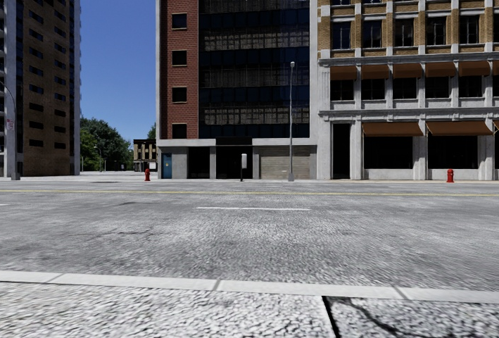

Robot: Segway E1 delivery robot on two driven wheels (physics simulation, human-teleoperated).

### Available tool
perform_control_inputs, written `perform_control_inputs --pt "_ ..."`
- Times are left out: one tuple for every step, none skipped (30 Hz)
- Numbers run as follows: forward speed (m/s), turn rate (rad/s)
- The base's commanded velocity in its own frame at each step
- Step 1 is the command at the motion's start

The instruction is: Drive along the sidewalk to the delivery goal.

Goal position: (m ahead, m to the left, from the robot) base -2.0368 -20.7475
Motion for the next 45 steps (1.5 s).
perform_control_inputs --pt "0.00 0.00" --pt "0.00 0.00" --pt "0.00 0.00" --pt "0.00 0.00" --pt "0.00 0.00" --pt "0.00 0.00" --pt "0.00 0.00" --pt "0.00 0.00" --pt "0.00 0.00" --pt "0.00 0.00" --pt "0.00 0.00" --pt "0.00 0.00" --pt "0.00 0.00" --pt "0.00 0.00" --pt "0.00 0.00" --pt "0.00 0.00" --pt "0.00 0.00" --pt "0.00 0.00" --pt "0.00 0.00" --pt "0.00 0.00" --pt "0.00 0.00" --pt "0.00 0.00" --pt "0.00 0.00" --pt "0.00 0.00" --pt "0.00 0.00" --pt "0.00 0.00" --pt "0.00 0.00" --pt "0.00 0.00" --pt "0.00 0.00" --pt "0.00 0.00" --pt "0.04 -0.06" --pt "0.26 -0.15" --pt "0.38 -0.19" --pt "0.38 -0.19" --pt "0.46 -0.20" --pt "0.56 -0.21" --pt "0.66 -0.22" --pt "0.70 -0.25" --pt "0.72 -0.29" --pt "0.73 -0.32" --pt "0.73 -0.34" --pt "0.73 -0.37" --pt "0.74 -0.40" --pt "0.74 -0.45" --pt "0.74 -0.48"
